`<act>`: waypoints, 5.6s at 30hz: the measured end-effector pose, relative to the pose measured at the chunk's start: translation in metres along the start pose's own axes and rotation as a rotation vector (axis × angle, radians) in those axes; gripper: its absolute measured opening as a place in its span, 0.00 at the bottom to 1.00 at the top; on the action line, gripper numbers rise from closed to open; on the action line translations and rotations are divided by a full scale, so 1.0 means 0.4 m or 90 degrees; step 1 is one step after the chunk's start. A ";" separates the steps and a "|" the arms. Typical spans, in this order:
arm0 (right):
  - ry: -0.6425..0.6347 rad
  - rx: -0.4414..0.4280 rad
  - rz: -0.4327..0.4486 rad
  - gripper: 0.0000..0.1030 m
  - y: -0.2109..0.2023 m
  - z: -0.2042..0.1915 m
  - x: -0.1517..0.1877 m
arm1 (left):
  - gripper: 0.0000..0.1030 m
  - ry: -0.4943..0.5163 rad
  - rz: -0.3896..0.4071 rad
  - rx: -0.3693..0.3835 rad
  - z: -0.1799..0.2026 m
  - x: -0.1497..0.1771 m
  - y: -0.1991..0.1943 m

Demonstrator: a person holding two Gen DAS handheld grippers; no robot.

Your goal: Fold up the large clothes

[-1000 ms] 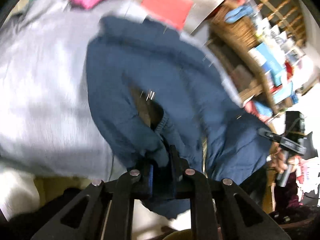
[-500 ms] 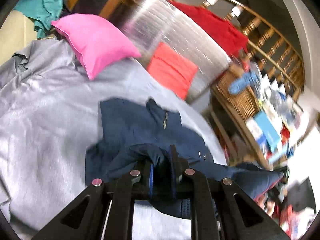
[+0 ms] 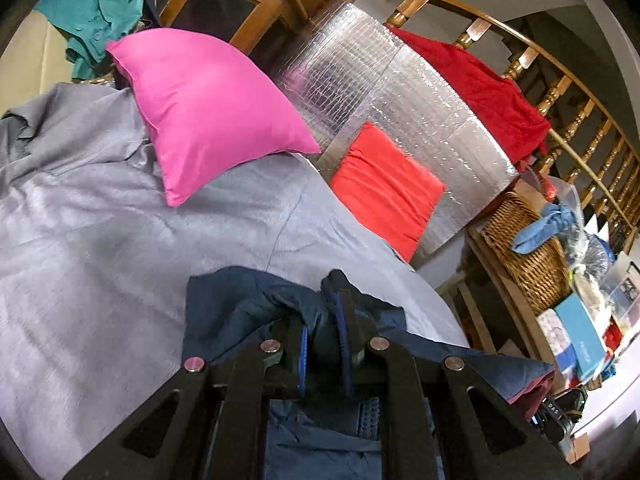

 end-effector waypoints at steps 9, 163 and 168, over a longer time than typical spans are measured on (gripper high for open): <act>0.061 0.029 -0.070 0.12 0.162 0.129 -0.014 | 0.14 0.014 -0.060 -0.061 -0.034 -0.016 0.205; 0.069 0.040 -0.310 0.79 0.160 0.289 0.305 | 0.88 -0.020 -0.347 -0.010 -0.173 0.258 0.090; 0.053 0.061 -0.281 0.63 0.147 0.277 0.296 | 0.77 -0.048 -0.299 -0.016 -0.161 0.237 0.095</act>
Point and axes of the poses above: each gripper's, at about its wrist camera, not at the fingertips, and y roughly the way its jaws point, z to its right, x to its underside, the point moved 6 cm from there along y, roughly the way its jaws point
